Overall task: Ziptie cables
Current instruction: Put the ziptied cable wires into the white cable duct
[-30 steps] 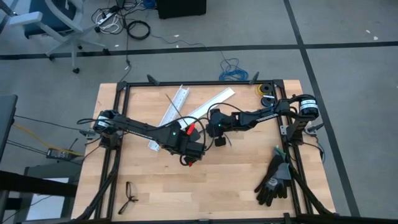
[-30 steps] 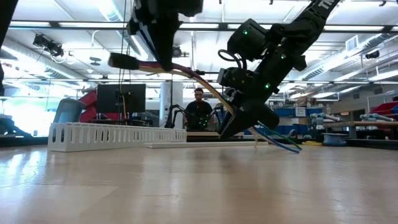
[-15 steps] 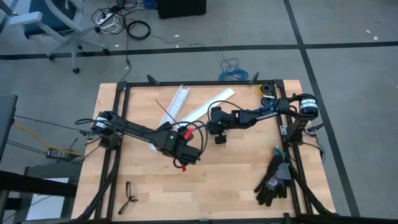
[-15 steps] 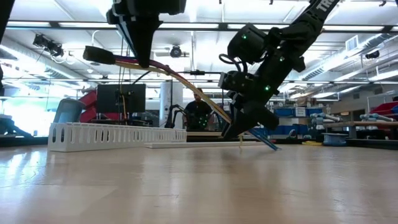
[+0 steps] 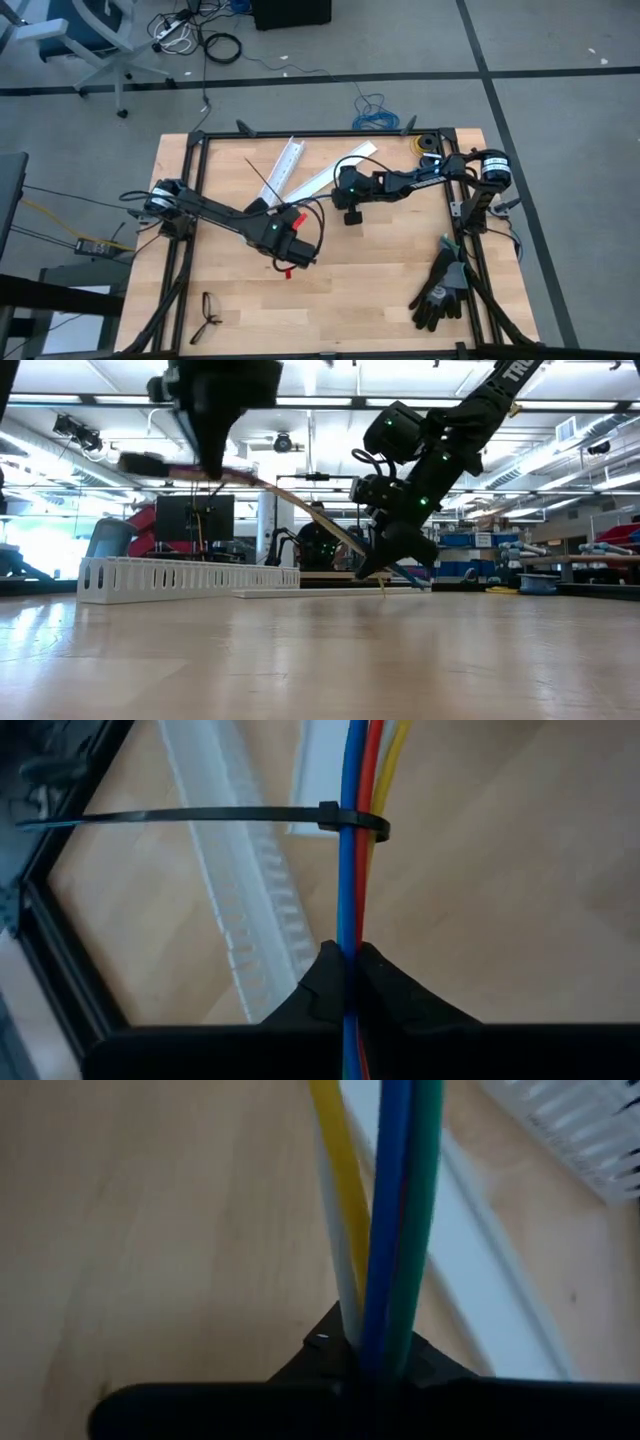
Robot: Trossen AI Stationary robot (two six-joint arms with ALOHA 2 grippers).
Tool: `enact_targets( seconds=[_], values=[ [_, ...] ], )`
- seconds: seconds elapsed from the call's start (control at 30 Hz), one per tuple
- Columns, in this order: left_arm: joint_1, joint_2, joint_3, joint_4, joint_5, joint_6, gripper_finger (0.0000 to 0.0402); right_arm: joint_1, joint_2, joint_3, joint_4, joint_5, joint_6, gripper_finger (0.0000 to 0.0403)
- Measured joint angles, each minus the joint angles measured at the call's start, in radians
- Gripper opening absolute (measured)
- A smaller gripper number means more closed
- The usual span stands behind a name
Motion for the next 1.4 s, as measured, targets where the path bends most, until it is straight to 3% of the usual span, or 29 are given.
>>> enact_targets(
  seconds=[0.17, 0.4, 0.57, 0.77, 1.07, 1.4],
  values=[
    [0.003, -0.005, -0.127, 0.117, 0.026, -0.019, 0.0017, -0.01, 0.0, 0.071, -0.091, -0.024, -0.028, 0.0005],
    [0.049, -0.085, -0.346, 0.46, 0.05, 0.067, 0.0017, -0.066, 0.0, 0.224, -0.255, -0.223, -0.04, 0.0003],
    [0.109, -0.192, -0.482, 0.551, 0.045, 0.068, 0.0017, -0.117, 0.001, 0.33, -0.332, -0.336, -0.099, 0.0002],
    [0.168, -0.349, -0.594, 0.656, -0.002, 0.069, 0.0016, -0.198, 0.004, 0.429, -0.34, -0.366, -0.179, 0.0001],
    [0.18, -0.461, -0.649, 0.626, 0.001, 0.074, 0.0016, -0.301, 0.203, 0.659, -0.453, -0.436, -0.353, 0.0001],
    [0.213, -0.466, -0.677, 0.563, 0.078, 0.046, 0.0016, -0.312, 0.468, 0.981, -0.474, -0.442, -0.617, 0.0]
  ],
)
